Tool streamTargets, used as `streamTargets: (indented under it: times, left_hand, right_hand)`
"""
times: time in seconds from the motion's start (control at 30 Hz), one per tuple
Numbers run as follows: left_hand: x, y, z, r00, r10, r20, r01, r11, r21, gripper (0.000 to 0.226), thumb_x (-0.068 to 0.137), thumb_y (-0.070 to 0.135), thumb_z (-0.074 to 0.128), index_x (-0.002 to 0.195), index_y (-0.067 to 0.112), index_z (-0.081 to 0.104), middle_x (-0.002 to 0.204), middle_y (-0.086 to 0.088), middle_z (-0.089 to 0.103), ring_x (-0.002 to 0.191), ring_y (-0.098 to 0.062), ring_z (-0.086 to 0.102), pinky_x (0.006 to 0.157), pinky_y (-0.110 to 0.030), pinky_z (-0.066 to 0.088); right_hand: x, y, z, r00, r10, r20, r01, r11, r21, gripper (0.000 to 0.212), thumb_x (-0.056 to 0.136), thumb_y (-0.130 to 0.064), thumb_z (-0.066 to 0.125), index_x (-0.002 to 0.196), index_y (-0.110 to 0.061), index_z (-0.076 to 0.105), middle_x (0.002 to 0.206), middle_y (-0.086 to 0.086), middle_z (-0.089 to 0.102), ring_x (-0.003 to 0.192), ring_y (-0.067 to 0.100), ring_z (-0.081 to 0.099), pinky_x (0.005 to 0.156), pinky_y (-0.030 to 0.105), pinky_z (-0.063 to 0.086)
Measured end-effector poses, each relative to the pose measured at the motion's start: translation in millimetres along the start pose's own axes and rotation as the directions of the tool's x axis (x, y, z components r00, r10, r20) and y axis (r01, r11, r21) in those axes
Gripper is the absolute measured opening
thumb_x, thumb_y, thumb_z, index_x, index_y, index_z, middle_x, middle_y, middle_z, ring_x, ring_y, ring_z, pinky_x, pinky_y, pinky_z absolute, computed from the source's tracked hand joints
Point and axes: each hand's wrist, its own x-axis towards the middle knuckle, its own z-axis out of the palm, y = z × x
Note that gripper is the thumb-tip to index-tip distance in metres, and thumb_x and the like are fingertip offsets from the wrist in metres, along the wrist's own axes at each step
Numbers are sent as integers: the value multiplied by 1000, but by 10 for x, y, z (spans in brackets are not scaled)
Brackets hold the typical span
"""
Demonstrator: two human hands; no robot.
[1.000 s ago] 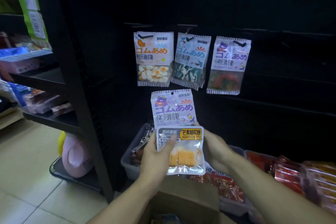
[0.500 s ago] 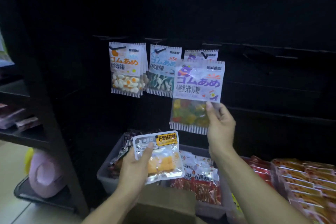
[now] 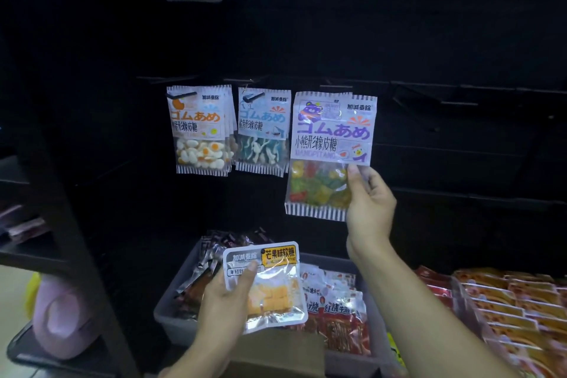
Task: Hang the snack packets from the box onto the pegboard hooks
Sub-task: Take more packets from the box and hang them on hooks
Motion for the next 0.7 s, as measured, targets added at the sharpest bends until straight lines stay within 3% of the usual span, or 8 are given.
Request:
streamTargets:
  times: [0.17, 0.37, 0.47, 0.57, 0.63, 0.7]
  left_hand:
    - [1, -12, 23, 1000, 8, 9, -8, 1000, -6, 17, 101, 43, 64, 109, 32, 74, 88, 12, 83, 73, -4, 78, 75, -34, 56]
    - [-2, -25, 42, 1000, -9, -5, 9, 1000, -23, 16, 101, 40, 66, 109, 29, 75, 92, 9, 84, 84, -13, 81, 84, -39, 60]
    - [-6, -28, 40, 1000, 1, -30, -2, 1000, -15, 14, 101, 41, 66, 103, 31, 76, 85, 12, 82, 77, -6, 78, 71, -33, 56]
    - [-9, -17, 37, 999, 4, -34, -5, 1000, -18, 14, 101, 41, 66, 102, 30, 75, 88, 11, 83, 75, -6, 78, 67, -33, 53]
    - [-23, -5, 43, 1000, 15, -27, -16, 999, -28, 11, 102, 39, 65, 102, 32, 74, 85, 17, 82, 68, 1, 76, 66, -30, 51]
    - [-16, -8, 53, 1000, 26, -12, -27, 999, -33, 9, 102, 38, 64, 102, 33, 72, 81, 27, 78, 64, 9, 72, 66, -25, 48]
  right_hand:
    - [-11, 11, -12, 1000, 14, 18, -14, 1000, -14, 17, 103, -22, 65, 89, -17, 72, 93, -9, 79, 96, 2, 71, 92, 27, 52]
    - [-37, -18, 8, 998, 56, 23, -55, 998, -29, 15, 103, -22, 65, 97, -12, 74, 97, -8, 79, 99, 3, 71, 96, 27, 54]
    - [-32, 0, -18, 995, 95, 18, -94, 995, -36, 21, 104, -25, 64, 98, -7, 73, 98, -3, 78, 102, 12, 73, 99, 34, 54]
    - [25, 46, -2, 994, 104, 18, -103, 994, -40, 35, 104, -25, 64, 94, 8, 62, 85, 0, 65, 85, 11, 61, 87, 31, 50]
    - [114, 70, 74, 993, 118, 0, -118, 991, -65, 38, 103, -24, 65, 76, 1, 55, 77, -4, 58, 78, 7, 56, 79, 23, 46]
    - [291, 136, 201, 987, 154, -40, -158, 983, -94, 36, 102, -22, 65, 67, -18, 56, 75, -14, 67, 75, 1, 63, 73, 16, 48]
